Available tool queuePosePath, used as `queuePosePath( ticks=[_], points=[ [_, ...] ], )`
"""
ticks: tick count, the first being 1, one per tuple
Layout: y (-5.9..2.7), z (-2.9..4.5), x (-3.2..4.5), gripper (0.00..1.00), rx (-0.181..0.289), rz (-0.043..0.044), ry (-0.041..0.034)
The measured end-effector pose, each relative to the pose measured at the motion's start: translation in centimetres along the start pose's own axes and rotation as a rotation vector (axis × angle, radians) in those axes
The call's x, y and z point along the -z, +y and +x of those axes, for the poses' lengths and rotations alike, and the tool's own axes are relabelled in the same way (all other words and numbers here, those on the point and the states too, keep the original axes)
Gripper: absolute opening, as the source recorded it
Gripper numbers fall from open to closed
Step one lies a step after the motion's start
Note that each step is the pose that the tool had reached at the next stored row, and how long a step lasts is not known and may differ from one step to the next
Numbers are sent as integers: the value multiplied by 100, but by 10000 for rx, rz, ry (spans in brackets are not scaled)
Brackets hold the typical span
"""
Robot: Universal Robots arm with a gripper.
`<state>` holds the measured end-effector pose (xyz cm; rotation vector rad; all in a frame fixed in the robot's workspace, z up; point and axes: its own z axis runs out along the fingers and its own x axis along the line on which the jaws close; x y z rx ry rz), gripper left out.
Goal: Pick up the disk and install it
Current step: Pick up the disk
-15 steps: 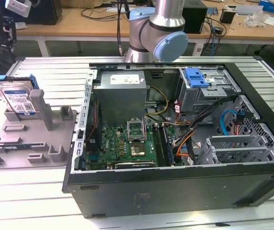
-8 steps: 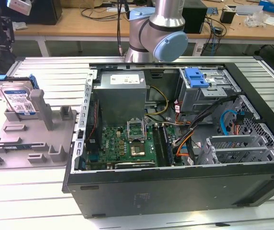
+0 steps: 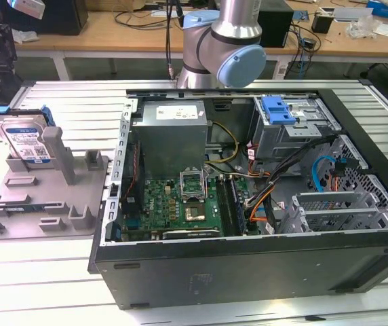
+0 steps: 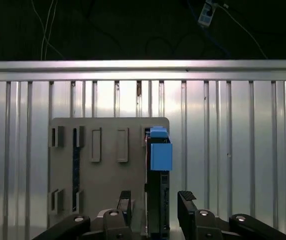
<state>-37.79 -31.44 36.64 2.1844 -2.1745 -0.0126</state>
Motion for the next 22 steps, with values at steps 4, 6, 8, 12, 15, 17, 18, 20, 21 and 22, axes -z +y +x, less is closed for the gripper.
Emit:
queuePosePath(
  ticks=[4,6,8,12,15,17,18,20,21,22],
  points=[
    [0,0,0,50,14,1,1],
    [1,-5,-1,50,14,4,1],
    [12,-15,0,50,30,2,2],
    [83,-32,-4,50,88,4,5],
    [117,-33,-7,50,258,10,13],
    [132,-35,-13,50,371,15,18],
    [141,-36,-17,50,409,16,20],
    [165,-42,-30,50,470,17,23],
    [179,-46,-38,50,491,18,24],
    [197,-51,-49,50,512,20,25]
  ],
)
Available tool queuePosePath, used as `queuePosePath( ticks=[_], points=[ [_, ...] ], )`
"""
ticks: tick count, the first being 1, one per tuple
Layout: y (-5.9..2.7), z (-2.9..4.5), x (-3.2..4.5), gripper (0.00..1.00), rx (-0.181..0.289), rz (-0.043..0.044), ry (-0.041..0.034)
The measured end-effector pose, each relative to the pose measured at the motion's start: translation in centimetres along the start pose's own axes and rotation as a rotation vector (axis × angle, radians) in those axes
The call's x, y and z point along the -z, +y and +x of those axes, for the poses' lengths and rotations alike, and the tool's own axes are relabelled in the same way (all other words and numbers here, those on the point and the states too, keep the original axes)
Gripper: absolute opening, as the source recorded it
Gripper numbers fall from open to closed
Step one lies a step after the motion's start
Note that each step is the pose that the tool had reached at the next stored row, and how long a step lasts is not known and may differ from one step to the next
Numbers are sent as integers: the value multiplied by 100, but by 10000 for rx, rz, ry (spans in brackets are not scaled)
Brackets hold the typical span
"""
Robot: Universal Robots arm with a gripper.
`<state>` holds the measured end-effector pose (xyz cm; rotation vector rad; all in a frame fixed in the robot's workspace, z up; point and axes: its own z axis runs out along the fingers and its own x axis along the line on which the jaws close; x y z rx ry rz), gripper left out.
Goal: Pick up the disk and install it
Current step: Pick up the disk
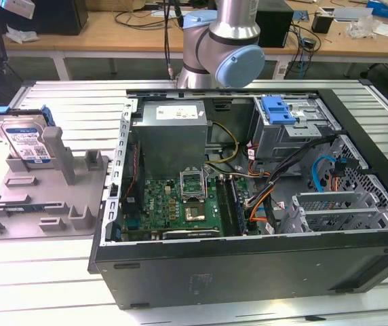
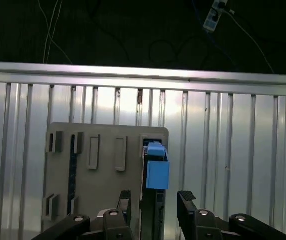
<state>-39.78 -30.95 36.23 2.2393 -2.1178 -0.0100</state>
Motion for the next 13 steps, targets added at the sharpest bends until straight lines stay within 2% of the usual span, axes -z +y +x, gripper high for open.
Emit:
queuePosePath(
  ticks=[4,13],
  points=[
    [62,-30,-30,50,14,20,0],
    [63,-37,-70,50,14,22,-13]
  ],
)
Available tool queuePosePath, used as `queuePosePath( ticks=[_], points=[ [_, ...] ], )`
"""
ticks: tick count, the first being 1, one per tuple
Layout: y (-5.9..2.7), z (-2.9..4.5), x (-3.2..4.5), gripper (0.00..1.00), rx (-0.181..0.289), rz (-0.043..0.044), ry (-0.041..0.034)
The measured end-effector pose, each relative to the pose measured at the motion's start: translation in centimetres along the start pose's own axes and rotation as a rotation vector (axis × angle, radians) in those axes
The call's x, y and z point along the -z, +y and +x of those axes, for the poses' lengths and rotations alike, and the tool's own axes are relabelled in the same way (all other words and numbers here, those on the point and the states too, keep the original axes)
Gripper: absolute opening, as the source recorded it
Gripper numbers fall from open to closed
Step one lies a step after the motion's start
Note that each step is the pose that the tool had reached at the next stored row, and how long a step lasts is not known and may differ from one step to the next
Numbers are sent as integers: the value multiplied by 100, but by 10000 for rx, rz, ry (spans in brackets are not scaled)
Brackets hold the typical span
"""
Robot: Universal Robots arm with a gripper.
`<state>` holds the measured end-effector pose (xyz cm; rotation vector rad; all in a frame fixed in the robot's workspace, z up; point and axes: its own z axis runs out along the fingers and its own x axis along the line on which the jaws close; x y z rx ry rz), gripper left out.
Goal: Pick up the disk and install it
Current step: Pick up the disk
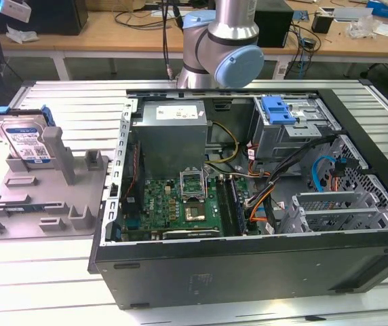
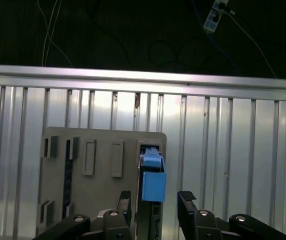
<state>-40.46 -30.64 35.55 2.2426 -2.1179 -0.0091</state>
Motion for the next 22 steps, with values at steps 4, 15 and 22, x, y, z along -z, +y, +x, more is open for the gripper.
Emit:
queuePosePath(
  ticks=[4,15,22],
  points=[
    [-1,0,-17,50,1,0,-6],
    [2,-2,-70,50,-96,-2,-12],
    [9,-3,-107,50,-179,-5,-21]
  ],
)
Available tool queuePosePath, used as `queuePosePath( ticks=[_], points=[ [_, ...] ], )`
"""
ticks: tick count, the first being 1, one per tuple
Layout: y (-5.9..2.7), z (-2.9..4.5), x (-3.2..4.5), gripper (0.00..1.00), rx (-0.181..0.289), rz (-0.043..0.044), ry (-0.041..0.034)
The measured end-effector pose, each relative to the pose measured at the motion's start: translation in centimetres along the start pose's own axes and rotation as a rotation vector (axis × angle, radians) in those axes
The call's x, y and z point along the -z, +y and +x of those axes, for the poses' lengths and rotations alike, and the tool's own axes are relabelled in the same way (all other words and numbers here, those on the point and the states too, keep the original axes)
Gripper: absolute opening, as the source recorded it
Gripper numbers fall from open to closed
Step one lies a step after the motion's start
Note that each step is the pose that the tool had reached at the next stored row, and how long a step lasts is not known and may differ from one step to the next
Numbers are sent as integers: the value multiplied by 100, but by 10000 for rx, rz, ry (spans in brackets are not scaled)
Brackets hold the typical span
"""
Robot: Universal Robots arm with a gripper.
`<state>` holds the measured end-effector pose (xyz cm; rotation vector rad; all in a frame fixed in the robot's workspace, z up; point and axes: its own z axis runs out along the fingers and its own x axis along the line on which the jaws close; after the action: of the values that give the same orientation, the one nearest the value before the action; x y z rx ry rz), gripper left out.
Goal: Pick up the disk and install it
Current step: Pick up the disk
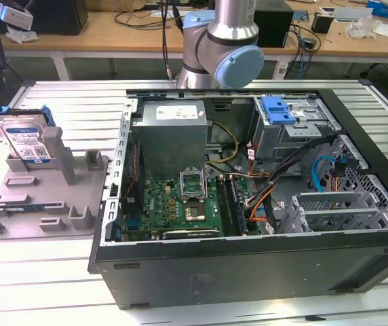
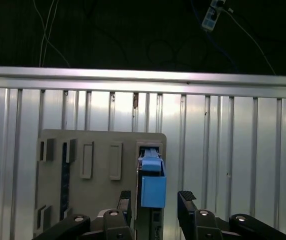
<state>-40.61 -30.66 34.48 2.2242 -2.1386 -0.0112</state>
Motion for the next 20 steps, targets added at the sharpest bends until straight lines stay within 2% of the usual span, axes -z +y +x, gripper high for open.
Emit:
queuePosePath(
  ticks=[20],
  points=[
    [8,18,-101,50,-194,-6,-20]
  ],
)
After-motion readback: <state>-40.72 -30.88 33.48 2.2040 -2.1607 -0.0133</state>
